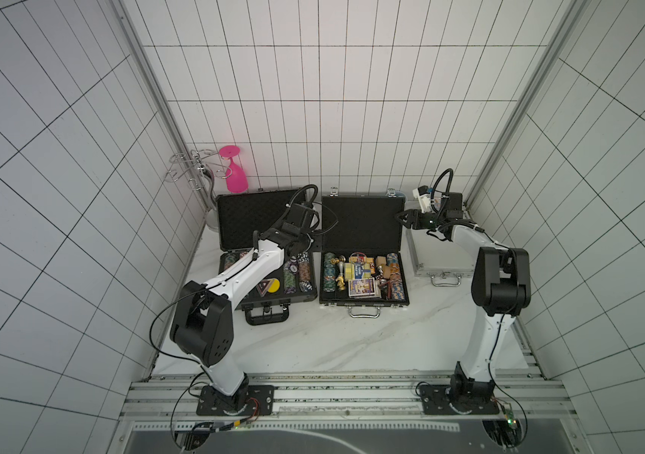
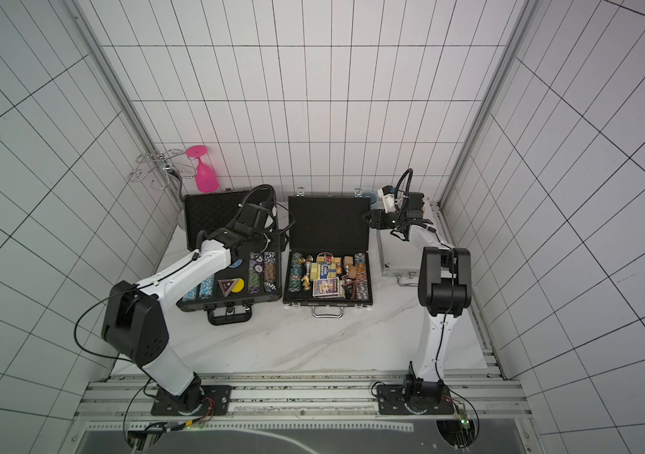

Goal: Close the poker set cases
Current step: Close the lid of the poker set case.

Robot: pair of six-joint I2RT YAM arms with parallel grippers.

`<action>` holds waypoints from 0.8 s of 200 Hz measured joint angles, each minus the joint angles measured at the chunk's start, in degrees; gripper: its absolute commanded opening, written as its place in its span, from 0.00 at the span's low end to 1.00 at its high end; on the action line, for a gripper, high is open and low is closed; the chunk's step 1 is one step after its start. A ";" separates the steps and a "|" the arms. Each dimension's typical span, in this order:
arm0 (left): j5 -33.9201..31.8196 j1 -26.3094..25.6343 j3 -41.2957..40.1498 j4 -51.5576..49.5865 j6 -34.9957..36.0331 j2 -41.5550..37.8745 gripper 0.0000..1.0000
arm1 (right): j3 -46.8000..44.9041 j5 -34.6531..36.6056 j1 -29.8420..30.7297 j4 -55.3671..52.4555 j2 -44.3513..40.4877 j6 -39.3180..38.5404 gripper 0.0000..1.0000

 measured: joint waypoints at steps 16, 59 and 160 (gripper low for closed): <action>0.07 0.44 0.61 0.72 0.04 0.98 0.68 | -0.02 0.00 0.00 -0.09 -0.11 -0.22 0.50; 4.48 4.74 0.68 8.20 0.70 3.74 0.75 | -0.13 0.04 0.00 -0.96 -1.66 -0.83 0.50; 13.68 6.54 4.92 21.90 2.97 14.29 0.77 | -0.13 0.11 0.00 -1.29 -2.19 -1.66 0.51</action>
